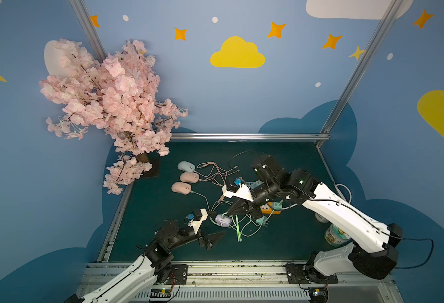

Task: Unplug the wireless mouse
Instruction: Pick up the mouse from the center of the board.

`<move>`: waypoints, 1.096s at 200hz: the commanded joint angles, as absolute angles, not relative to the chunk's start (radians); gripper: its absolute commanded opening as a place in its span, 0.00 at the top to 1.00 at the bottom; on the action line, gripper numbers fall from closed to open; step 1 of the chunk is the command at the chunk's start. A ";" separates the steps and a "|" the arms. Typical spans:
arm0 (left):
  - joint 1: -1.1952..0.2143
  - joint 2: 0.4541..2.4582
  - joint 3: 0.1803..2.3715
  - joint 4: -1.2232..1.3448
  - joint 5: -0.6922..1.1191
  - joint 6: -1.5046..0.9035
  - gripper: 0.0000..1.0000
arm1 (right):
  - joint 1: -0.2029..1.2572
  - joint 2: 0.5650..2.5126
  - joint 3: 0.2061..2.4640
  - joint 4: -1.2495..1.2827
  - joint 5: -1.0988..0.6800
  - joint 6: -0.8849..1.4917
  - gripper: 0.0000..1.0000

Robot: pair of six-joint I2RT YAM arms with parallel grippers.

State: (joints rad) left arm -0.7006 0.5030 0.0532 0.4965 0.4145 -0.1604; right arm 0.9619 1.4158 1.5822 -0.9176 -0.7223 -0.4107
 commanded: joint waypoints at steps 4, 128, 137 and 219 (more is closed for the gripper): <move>-0.708 0.492 0.058 0.532 0.462 -0.154 0.06 | 0.966 1.429 1.618 -0.875 -0.785 -0.381 1.00; -0.732 0.404 0.038 0.540 0.498 -0.168 0.44 | 0.961 1.463 1.671 -0.818 -0.702 -0.313 1.00; -0.732 0.406 0.040 0.540 0.498 -0.168 0.44 | 0.960 1.463 1.672 -0.805 -0.699 -0.282 1.00; -0.733 0.406 0.044 0.534 0.492 -0.165 0.46 | 0.959 1.492 1.725 -0.786 -0.704 -0.245 1.00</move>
State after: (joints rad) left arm -0.7296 0.4084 0.0410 0.5346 0.4931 -0.1715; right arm 0.9627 1.4803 1.6863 -0.8196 -0.6956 -0.2615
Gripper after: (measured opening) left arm 0.550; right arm 0.048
